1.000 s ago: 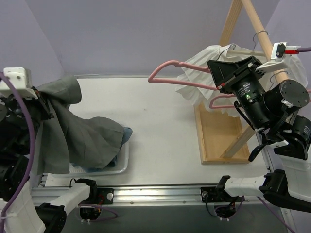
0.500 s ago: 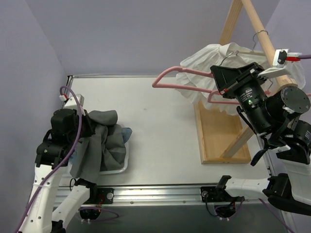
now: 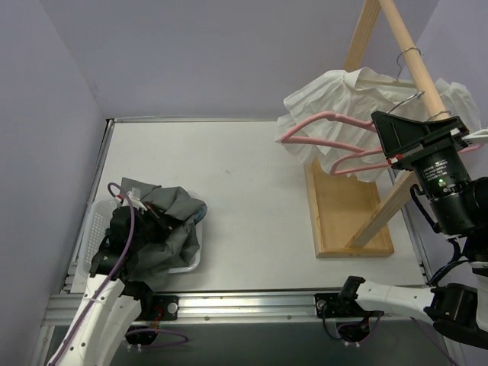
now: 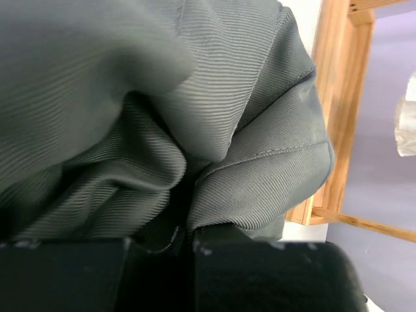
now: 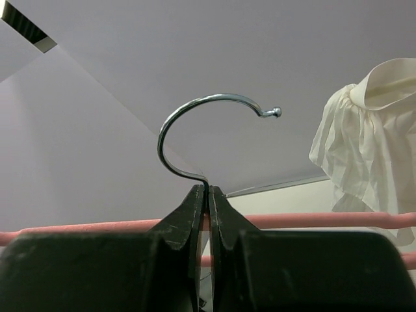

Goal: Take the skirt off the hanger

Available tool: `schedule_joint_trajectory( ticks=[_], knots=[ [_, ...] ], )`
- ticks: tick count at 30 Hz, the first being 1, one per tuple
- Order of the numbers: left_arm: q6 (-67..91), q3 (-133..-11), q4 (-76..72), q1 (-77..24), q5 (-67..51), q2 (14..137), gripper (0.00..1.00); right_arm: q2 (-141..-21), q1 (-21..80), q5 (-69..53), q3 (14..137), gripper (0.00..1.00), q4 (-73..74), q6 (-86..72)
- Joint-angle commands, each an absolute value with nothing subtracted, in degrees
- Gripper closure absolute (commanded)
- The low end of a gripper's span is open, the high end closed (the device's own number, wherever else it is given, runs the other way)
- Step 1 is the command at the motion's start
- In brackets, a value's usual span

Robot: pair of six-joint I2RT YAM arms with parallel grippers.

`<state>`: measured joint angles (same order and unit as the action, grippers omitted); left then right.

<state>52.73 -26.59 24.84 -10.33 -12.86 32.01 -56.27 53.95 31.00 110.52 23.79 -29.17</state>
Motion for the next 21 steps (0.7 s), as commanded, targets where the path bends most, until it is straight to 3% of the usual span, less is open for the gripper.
schedule_joint_trajectory(
  ticks=[1,4,6,11,21],
  knots=[
    [50.31,-36.67,31.08,-10.02,-9.86,36.95,0.98,-54.94,56.42,34.97,110.66,1.00,21.88,-28.04],
    [39.48,-46.20,42.00,-10.02,-3.70,46.54,0.98,-51.78,59.76,38.14,108.73,1.00,20.84,-28.30],
    [37.97,-45.97,38.52,-10.02,-8.75,48.59,0.98,-50.63,61.69,40.85,107.76,1.00,20.39,-28.39],
    [41.21,-47.28,37.18,-11.86,-6.69,52.29,0.98,-50.27,67.76,43.50,108.19,1.00,20.21,-27.34],
    [51.33,-39.64,39.64,-16.96,17.21,52.09,0.98,-54.75,70.75,40.35,106.53,1.00,17.41,-27.16]
  ],
)
